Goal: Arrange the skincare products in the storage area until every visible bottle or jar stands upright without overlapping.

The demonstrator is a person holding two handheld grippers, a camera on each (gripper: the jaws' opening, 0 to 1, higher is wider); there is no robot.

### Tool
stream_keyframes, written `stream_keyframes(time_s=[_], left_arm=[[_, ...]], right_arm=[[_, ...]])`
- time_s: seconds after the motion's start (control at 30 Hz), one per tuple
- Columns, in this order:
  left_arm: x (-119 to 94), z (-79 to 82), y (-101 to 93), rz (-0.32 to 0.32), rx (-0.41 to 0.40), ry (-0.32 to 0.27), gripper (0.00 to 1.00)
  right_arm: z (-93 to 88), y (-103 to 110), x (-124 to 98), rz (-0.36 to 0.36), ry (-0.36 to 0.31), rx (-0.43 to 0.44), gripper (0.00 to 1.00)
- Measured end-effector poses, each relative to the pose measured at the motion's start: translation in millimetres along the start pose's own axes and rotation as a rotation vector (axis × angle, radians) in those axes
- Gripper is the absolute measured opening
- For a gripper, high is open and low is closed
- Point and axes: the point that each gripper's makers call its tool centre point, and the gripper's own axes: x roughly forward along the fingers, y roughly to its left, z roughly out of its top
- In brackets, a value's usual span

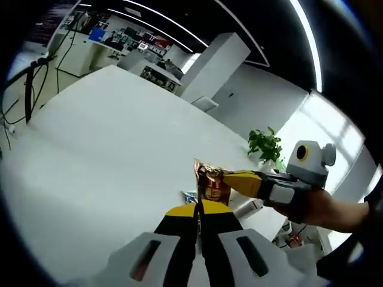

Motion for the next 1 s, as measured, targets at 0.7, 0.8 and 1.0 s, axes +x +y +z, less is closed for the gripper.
stream_keyframes(time_s=[0.7,0.8,1.0], left_arm=[[50,-40.7,59.4,0.177,0.064,0.186,0.0],[52,-42.8,60.3,0.184,0.074,0.199,0.0],[60,-48.4,64.8,0.207,0.106,0.23,0.0]], right_arm=[[-64.9,-36,58,-0.136,0.269,-0.318,0.01],[-72.6,-43,62,-0.136,0.288,-0.315,0.01],[-84.2,-48,66,-0.12,0.306,-0.387,0.01]])
